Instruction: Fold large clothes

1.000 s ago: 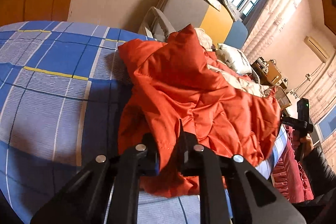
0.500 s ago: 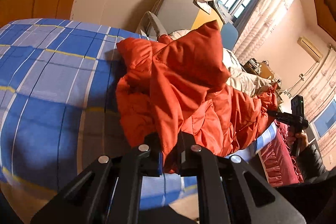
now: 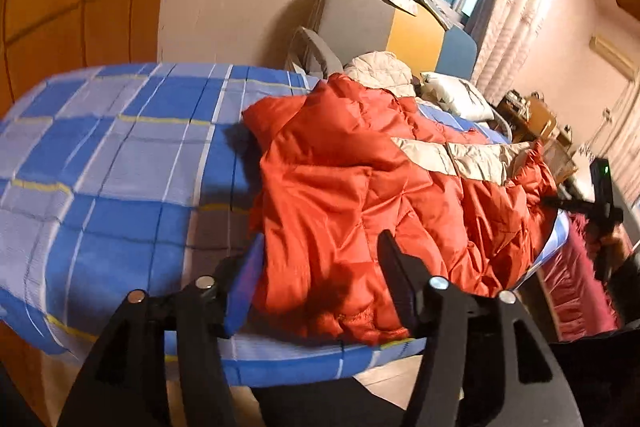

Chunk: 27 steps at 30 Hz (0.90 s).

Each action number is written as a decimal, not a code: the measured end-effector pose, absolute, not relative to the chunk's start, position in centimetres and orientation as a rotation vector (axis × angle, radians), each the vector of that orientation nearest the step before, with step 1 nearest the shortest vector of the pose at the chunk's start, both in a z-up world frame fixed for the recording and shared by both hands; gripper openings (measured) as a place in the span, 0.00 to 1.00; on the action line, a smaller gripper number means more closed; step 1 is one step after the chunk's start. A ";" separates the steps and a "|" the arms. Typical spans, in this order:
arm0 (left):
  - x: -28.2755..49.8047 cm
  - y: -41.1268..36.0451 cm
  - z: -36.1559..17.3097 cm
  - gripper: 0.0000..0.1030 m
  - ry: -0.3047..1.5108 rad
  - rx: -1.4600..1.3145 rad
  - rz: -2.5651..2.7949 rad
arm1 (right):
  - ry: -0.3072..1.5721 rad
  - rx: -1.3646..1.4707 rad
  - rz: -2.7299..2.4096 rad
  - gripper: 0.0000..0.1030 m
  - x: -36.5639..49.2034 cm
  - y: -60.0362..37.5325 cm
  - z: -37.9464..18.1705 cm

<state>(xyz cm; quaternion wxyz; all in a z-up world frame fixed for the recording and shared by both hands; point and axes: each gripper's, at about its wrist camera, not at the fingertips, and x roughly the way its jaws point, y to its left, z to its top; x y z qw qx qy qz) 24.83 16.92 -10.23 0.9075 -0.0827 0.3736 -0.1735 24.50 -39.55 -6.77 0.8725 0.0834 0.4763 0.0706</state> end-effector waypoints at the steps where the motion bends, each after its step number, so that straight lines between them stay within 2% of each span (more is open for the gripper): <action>1: 25.1 16.9 -10.1 0.61 0.769 -0.158 -0.354 | 0.974 0.150 0.143 0.61 24.7 -39.2 -6.3; 3: 25.3 16.7 -9.8 0.64 0.768 -0.137 -0.359 | 0.954 0.114 0.136 0.68 25.1 -38.7 -5.7; 5: 26.0 16.4 -9.6 0.66 0.767 -0.099 -0.358 | 0.943 0.064 0.134 0.72 25.7 -38.0 -5.3; 14: 27.4 14.3 -8.8 0.67 0.771 0.033 -0.394 | 1.003 -0.089 0.145 0.72 28.3 -35.7 -6.8; 16: 27.5 13.9 -8.8 0.64 0.777 0.045 -0.397 | 1.008 -0.102 0.148 0.67 28.3 -35.5 -7.0; 22: 27.9 13.7 -8.9 0.45 0.780 0.054 -0.393 | 1.019 -0.119 0.142 0.42 28.2 -35.5 -7.0; 23: 28.0 13.7 -9.0 0.39 0.781 0.054 -0.392 | 1.020 -0.122 0.137 0.36 28.3 -35.6 -6.9; 25: 28.0 13.6 -9.1 0.31 0.785 0.059 -0.398 | 1.023 -0.117 0.139 0.31 28.1 -35.7 -6.8; 27: 27.9 13.4 -9.1 0.14 0.782 0.064 -0.400 | 1.023 -0.121 0.142 0.25 28.0 -35.7 -6.7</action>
